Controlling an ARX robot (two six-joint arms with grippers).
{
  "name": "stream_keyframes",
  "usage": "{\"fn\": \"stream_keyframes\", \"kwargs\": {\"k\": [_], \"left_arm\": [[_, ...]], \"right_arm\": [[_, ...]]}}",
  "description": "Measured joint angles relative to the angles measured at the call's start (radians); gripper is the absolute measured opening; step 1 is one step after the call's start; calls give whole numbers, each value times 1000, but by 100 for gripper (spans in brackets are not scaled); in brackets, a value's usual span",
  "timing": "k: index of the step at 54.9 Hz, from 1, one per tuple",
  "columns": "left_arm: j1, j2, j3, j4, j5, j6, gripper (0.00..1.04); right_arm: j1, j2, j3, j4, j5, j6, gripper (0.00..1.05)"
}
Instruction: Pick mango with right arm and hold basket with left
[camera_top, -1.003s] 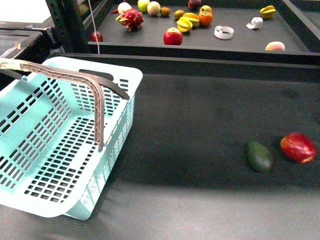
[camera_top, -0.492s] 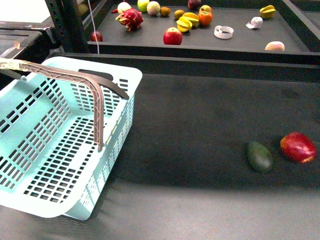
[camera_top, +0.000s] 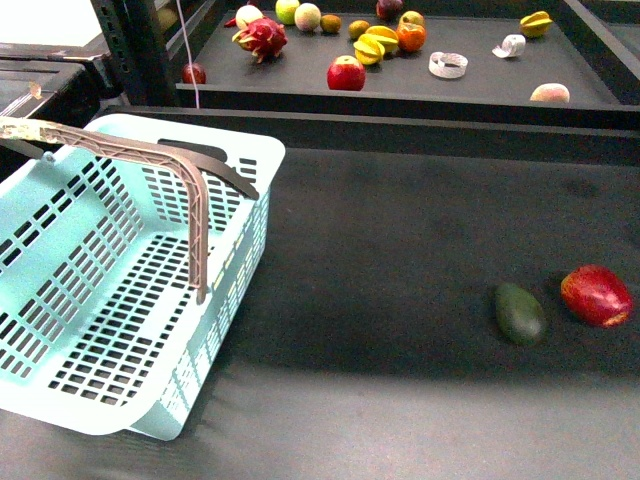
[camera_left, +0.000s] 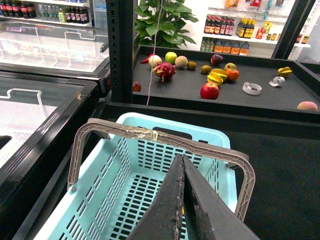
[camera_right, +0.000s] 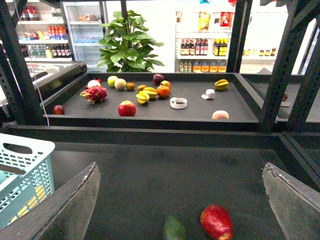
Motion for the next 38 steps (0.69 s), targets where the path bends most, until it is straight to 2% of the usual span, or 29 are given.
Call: {"fn": "stream_keyframes", "kwargs": {"k": [10,38], "left_arm": [[0,-175,-1,-154,0,3,2],[0,-450,-1,-415,0,8,2]], "right_arm": [[0,0,0,0,0,0,97],[0,0,0,0,0,0,97]]}}
